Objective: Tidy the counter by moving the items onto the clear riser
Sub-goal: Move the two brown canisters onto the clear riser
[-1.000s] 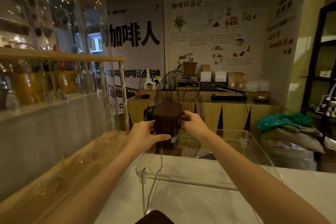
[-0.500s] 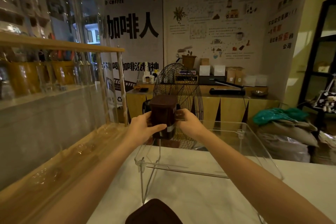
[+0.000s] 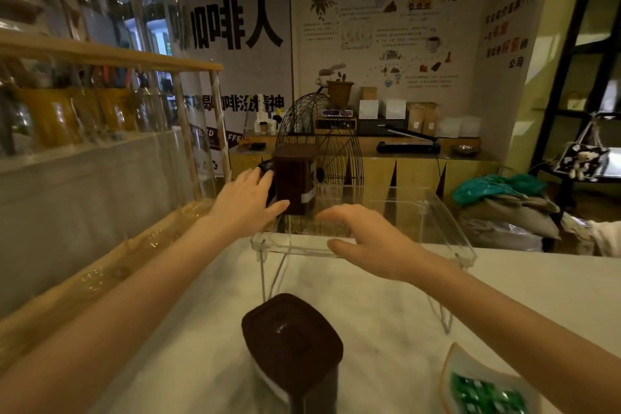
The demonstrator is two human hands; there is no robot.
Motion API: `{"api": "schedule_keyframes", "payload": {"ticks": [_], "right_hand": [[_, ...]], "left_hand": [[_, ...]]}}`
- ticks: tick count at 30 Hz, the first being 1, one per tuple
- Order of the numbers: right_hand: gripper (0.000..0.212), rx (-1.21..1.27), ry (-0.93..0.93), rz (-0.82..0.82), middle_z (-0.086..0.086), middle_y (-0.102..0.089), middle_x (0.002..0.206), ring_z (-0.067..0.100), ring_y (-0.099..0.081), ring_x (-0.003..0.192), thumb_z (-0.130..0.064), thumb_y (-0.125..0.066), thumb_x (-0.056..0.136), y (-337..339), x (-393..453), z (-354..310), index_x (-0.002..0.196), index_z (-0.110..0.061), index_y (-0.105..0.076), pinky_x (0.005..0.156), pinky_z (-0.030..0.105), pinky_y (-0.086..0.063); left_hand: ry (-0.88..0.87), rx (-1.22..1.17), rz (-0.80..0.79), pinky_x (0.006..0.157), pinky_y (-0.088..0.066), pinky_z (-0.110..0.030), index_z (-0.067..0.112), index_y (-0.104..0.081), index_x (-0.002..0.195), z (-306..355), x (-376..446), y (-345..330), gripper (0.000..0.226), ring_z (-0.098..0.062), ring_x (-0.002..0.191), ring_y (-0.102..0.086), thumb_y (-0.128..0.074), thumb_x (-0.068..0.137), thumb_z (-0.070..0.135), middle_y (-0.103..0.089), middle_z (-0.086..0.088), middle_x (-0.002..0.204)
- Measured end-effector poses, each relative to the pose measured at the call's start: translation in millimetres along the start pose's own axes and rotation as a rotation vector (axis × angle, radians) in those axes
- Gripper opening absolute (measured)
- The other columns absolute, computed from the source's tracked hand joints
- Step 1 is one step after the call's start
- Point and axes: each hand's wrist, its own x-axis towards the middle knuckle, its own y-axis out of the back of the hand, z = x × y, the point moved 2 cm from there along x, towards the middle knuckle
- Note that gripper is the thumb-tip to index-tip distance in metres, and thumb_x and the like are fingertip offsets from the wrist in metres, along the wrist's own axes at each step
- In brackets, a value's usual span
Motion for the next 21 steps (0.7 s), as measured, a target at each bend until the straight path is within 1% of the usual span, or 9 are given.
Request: {"api": "schedule_keyframes", "payload": {"ticks": [3, 4, 6, 9, 11, 14, 17, 19, 21], "right_hand": [[0.043, 0.09, 0.007, -0.052, -0.006, -0.056, 0.12, 0.004, -0.052, 0.104, -0.012, -0.057, 0.084, -2, -30, -6, 0.124, -0.026, -0.048, 0.08, 0.011, -0.04], [0.045, 0.114, -0.001, -0.087, -0.007, -0.057, 0.117, 0.002, -0.053, 0.099, -0.011, -0.059, 0.082, -4, -38, -6, 0.123, -0.027, -0.048, 0.075, 0.01, -0.043], [0.052, 0.137, -0.013, -0.17, -0.011, -0.055, 0.113, -0.001, -0.054, 0.095, -0.012, -0.065, 0.078, -13, -51, -7, 0.124, -0.029, -0.045, 0.072, 0.01, -0.046], [0.073, 0.155, -0.043, -0.325, -0.009, -0.051, 0.122, 0.003, -0.052, 0.099, -0.016, -0.072, 0.073, -27, -62, -8, 0.132, -0.032, -0.033, 0.073, 0.009, -0.045], [0.084, 0.183, -0.077, -0.411, -0.007, -0.048, 0.131, 0.005, -0.05, 0.103, -0.019, -0.076, 0.07, -35, -66, -10, 0.136, -0.035, -0.025, 0.076, 0.009, -0.042], [0.088, 0.255, -0.103, -0.462, -0.006, -0.05, 0.133, 0.008, -0.051, 0.106, -0.023, -0.079, 0.067, -45, -72, -13, 0.136, -0.035, -0.025, 0.083, 0.018, -0.045], [0.086, 0.321, -0.122, -0.452, -0.009, -0.054, 0.124, 0.01, -0.054, 0.105, -0.022, -0.08, 0.065, -52, -77, -17, 0.133, -0.034, -0.029, 0.084, 0.02, -0.048], [0.082, 0.382, -0.147, -0.422, -0.013, -0.056, 0.115, 0.009, -0.057, 0.101, -0.02, -0.081, 0.064, -56, -80, -19, 0.13, -0.034, -0.034, 0.081, 0.019, -0.05], [0.074, 0.424, -0.164, -0.381, -0.012, -0.059, 0.112, 0.006, -0.058, 0.099, -0.02, -0.08, 0.064, -58, -83, -19, 0.125, -0.032, -0.041, 0.08, 0.018, -0.051]], "left_hand": [[-0.085, -0.016, -0.055, 0.115, -0.015, -0.043, 0.019, -0.012, 0.142, 0, -28, 6, 0.062, -0.026, 0.142, -0.006, -0.035, 0.09, 0.045, -0.009, -0.01, 0.155], [-0.135, -0.01, -0.062, 0.115, -0.014, -0.042, 0.022, -0.013, 0.142, 0, -40, 7, 0.059, -0.025, 0.143, -0.004, -0.036, 0.091, 0.04, -0.007, -0.009, 0.156], [-0.242, -0.014, -0.068, 0.115, -0.011, -0.037, 0.026, -0.016, 0.141, 1, -68, 6, 0.055, -0.022, 0.143, -0.002, -0.039, 0.092, 0.025, -0.007, -0.006, 0.156], [-0.299, -0.117, -0.142, 0.115, -0.007, -0.031, 0.03, -0.023, 0.139, 3, -107, 8, 0.063, -0.014, 0.142, -0.004, -0.04, 0.085, 0.004, -0.012, 0.0, 0.155], [-0.27, -0.223, -0.204, 0.111, -0.011, -0.026, 0.032, -0.028, 0.137, 3, -128, 13, 0.064, -0.01, 0.14, -0.012, -0.043, 0.083, 0.001, -0.02, 0.005, 0.153], [-0.185, -0.378, -0.286, 0.103, -0.022, -0.02, 0.033, -0.028, 0.136, 0, -156, 15, 0.065, -0.008, 0.133, -0.028, -0.052, 0.081, 0.008, -0.032, 0.008, 0.147], [-0.085, -0.608, -0.387, 0.098, -0.035, -0.02, 0.031, -0.017, 0.14, 3, -182, 7, 0.078, -0.007, 0.123, -0.04, -0.063, 0.078, 0.018, -0.037, 0.002, 0.146], [0.003, -0.776, -0.459, 0.095, -0.038, -0.022, 0.03, -0.003, 0.142, 12, -200, -4, 0.1, -0.01, 0.122, -0.042, -0.072, 0.07, 0.036, -0.033, 0.002, 0.148], [0.066, -0.847, -0.445, 0.095, -0.037, -0.021, 0.031, 0.013, 0.14, 24, -215, -14, 0.125, -0.011, 0.125, -0.04, -0.072, 0.052, 0.058, -0.027, 0.005, 0.15]]}}
